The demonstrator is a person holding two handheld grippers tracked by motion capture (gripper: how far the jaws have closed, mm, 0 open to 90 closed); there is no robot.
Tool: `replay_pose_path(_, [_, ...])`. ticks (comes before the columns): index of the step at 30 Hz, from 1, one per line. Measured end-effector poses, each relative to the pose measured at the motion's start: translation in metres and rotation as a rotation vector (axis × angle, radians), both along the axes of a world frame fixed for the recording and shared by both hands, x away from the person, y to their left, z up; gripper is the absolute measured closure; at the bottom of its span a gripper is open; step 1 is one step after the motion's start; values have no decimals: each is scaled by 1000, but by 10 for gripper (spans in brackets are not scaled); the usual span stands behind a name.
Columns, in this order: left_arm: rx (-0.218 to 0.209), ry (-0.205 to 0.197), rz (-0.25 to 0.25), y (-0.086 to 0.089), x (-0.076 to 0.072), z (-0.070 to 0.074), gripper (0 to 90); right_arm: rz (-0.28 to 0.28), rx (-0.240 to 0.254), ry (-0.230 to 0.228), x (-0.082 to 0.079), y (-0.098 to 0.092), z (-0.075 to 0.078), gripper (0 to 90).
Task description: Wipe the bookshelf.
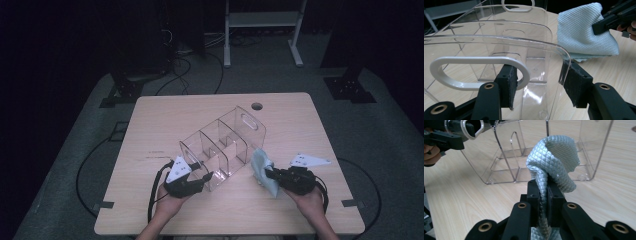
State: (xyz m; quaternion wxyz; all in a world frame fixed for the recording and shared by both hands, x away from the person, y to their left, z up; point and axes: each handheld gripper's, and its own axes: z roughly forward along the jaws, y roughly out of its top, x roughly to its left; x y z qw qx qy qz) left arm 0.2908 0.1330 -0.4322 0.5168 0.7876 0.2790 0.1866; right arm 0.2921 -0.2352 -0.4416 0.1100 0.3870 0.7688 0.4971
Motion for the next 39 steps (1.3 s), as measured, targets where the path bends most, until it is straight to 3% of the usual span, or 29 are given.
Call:
replay_pose_path(8, [-7,7,-58,-12,0,-1,470,-43,21,-8,-4,-16,0,823])
replay_pose_path(14, [-16,10,-88,-4,0,-1,468,-48,8,-3,-6,-15,-4,823])
replay_pose_path(23, [-2,-7,-21,10,-1,0,440,-35,-9,1,-6,-7,-7,823])
replay_pose_path(30, [4,-31,57,10,-4,0,484,-38,-10,0,-5,-7,-8,823])
replay_pose_path(39, [11,-36,34,8,-4,0,488,-54,2,-8,-7,-13,-5,823])
